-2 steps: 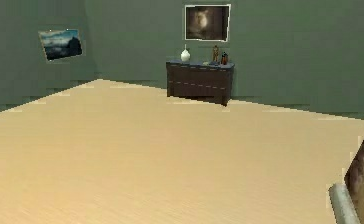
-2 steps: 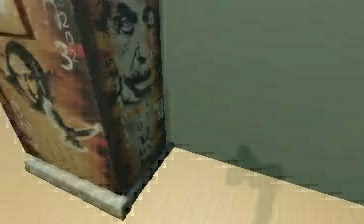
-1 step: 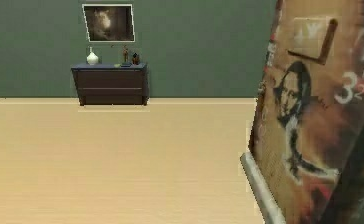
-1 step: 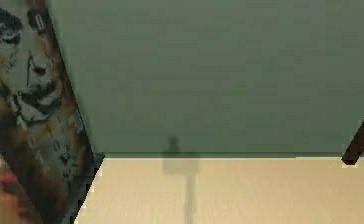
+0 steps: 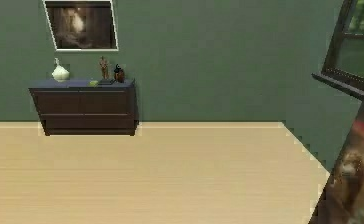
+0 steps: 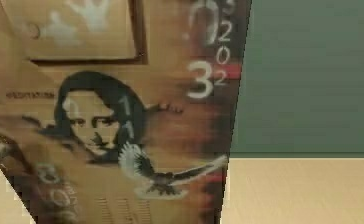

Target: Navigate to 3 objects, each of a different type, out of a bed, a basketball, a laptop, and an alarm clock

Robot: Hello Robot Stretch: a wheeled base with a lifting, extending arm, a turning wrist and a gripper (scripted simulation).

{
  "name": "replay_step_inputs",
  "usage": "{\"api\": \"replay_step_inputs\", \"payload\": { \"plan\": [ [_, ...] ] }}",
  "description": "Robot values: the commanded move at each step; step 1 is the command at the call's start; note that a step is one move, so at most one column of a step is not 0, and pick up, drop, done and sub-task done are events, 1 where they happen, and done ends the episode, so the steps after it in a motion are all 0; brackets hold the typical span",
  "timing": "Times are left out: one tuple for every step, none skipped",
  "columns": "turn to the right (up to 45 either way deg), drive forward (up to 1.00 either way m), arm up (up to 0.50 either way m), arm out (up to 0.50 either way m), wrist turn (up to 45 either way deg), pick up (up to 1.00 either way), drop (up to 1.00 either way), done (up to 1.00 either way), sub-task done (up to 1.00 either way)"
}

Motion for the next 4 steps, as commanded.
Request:
{"api": "replay_step_inputs", "payload": {
  "plan": [
    [0.0, 1.0, 0.0, 0.0, 0.0, 0.0, 0.0, 0.0, 0.0],
    [0.0, 0.9, 0.0, 0.0, 0.0, 0.0, 0.0, 0.0, 0.0],
    [-45.0, 0.0, 0.0, 0.0, 0.0, 0.0, 0.0, 0.0, 0.0],
    [0.0, 0.0, 0.0, 0.0, 0.0, 0.0, 0.0, 1.0, 0.0]
  ]
}}
